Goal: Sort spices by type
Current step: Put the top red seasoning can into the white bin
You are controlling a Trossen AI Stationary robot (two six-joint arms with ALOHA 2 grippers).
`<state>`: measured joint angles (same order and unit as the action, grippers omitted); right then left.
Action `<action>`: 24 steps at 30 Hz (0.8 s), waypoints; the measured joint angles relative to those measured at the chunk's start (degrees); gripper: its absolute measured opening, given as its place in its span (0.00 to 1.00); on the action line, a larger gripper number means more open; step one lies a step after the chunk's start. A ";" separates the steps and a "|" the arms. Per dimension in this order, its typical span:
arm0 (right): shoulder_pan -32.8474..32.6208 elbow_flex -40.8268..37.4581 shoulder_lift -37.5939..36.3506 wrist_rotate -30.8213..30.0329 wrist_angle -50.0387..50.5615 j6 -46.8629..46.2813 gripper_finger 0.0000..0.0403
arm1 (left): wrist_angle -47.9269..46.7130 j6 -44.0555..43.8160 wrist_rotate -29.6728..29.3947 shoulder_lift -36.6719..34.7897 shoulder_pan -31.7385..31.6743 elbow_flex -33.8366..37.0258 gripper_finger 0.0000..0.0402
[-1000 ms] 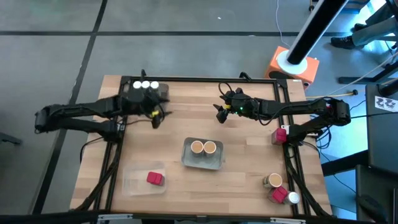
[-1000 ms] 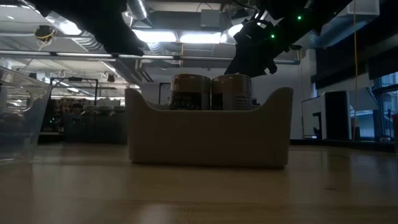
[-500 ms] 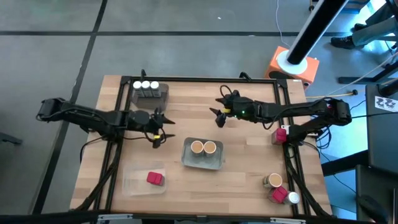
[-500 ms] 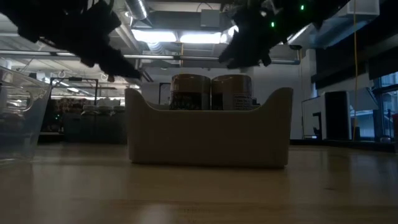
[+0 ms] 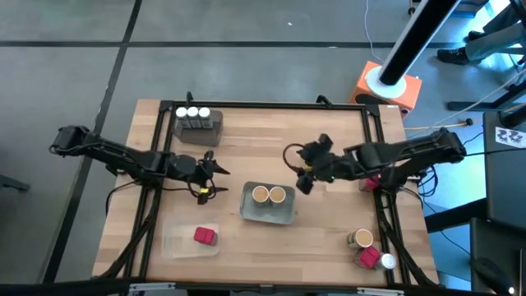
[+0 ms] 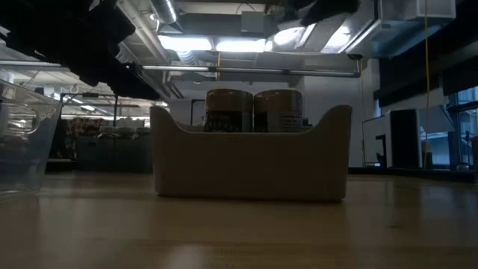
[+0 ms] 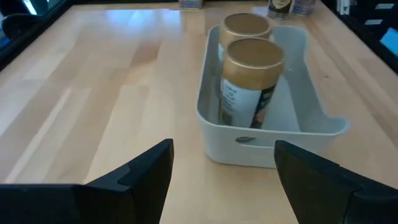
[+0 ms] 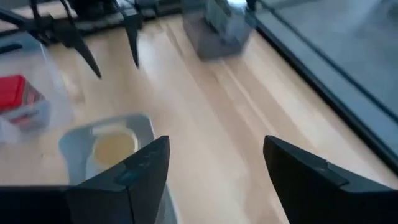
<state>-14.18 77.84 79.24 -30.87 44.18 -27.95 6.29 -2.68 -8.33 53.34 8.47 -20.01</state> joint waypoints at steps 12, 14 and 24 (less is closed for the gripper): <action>-2.71 2.53 0.04 1.96 35.88 -34.52 0.64 | 0.31 -1.84 -1.54 -0.04 3.17 0.00 0.65; -2.71 1.87 0.09 1.96 39.61 -38.85 0.64 | 0.26 -1.83 -1.54 -0.04 3.36 0.00 0.65; 4.93 -8.30 0.02 11.34 45.75 -43.86 0.64 | 0.23 -2.45 -1.56 -0.04 3.43 0.00 0.65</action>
<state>-9.24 69.53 79.26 -19.53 89.93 -71.81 6.51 -5.14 -9.89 53.30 11.90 -20.01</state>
